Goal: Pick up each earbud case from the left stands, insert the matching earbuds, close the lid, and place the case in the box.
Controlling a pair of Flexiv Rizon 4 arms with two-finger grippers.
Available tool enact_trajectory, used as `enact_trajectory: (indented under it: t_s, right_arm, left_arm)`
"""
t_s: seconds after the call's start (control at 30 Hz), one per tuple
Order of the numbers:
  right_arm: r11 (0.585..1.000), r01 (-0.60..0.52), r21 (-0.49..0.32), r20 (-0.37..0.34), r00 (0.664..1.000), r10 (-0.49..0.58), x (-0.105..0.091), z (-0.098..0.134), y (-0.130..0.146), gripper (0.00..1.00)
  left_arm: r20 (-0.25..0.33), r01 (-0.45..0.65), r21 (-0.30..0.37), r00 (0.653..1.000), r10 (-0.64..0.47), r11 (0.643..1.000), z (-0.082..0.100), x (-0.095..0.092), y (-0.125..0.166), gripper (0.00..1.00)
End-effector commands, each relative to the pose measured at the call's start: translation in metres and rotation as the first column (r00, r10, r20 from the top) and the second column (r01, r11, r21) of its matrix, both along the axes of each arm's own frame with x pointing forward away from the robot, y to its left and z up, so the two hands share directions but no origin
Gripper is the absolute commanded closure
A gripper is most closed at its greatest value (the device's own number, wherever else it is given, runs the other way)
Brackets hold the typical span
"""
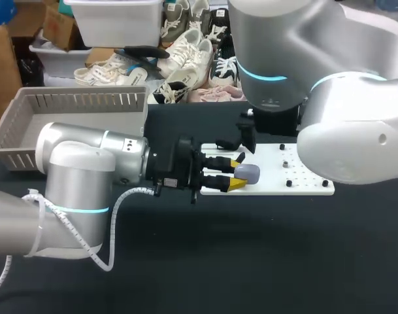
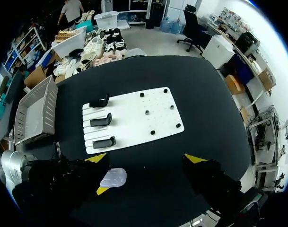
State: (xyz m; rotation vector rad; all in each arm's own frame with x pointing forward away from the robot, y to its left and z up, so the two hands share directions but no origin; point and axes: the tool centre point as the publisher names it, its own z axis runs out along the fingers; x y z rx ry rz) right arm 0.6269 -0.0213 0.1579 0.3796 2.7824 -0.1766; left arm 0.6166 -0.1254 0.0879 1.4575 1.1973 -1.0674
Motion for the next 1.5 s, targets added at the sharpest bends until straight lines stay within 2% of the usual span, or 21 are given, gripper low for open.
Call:
enact_trajectory:
  t_s: [0.03,0.17,0.3,0.47,0.63,0.9,1.07,1.13,1.2,1.33,1.5]
  right_arm:
    - [0.999,-0.020,0.030,0.118,0.993,0.016,-0.022,0.015,-0.024,0.00]
    - [0.989,-0.115,0.095,0.179,0.979,0.097,-0.036,0.029,-0.035,0.00]
    - [0.971,-0.186,0.153,0.202,0.967,0.153,-0.049,0.036,-0.044,0.00]
    - [0.955,-0.242,0.170,0.204,0.957,0.206,-0.057,0.034,-0.049,0.00]
    - [0.955,-0.242,0.170,0.204,0.957,0.206,-0.057,0.034,-0.049,0.00]
    - [0.955,-0.242,0.170,0.204,0.957,0.206,-0.057,0.034,-0.049,0.00]
    - [0.955,-0.242,0.170,0.204,0.957,0.206,-0.057,0.034,-0.049,0.00]
    - [0.955,-0.242,0.170,0.204,0.957,0.206,-0.057,0.034,-0.049,0.00]
    - [0.955,-0.242,0.170,0.204,0.957,0.206,-0.057,0.034,-0.049,0.00]
    - [0.955,-0.242,0.170,0.204,0.957,0.206,-0.057,0.034,-0.049,0.00]
    - [0.955,-0.242,0.170,0.204,0.957,0.206,-0.057,0.034,-0.049,0.00]
  left_arm:
    - [0.002,-0.004,-0.001,1.000,0.004,1.000,0.000,-0.001,0.000,1.00]
    - [-0.015,-0.017,-0.001,1.000,0.017,1.000,0.004,-0.001,0.006,1.00]
    - [-0.033,-0.055,0.005,0.998,0.055,0.998,0.016,0.000,0.019,1.00]
    - [-0.054,-0.151,-0.002,0.987,0.151,0.988,0.036,0.003,0.040,1.00]
    - [-0.033,-0.287,0.023,0.957,0.287,0.958,0.057,0.009,0.077,1.00]
    - [-0.001,-0.463,0.074,0.886,0.464,0.883,0.071,0.024,0.127,1.00]
    - [0.005,-0.570,0.104,0.820,0.573,0.815,0.076,0.040,0.161,1.00]
    - [0.025,-0.603,0.141,0.795,0.606,0.785,0.076,0.050,0.172,1.00]
    - [0.013,-0.634,0.137,0.769,0.639,0.761,0.077,0.061,0.180,1.00]
    - [0.034,-0.683,0.178,0.723,0.690,0.708,0.076,0.089,0.193,1.00]
    - [0.021,-0.738,0.204,0.660,0.751,0.643,0.068,0.121,0.212,1.00]
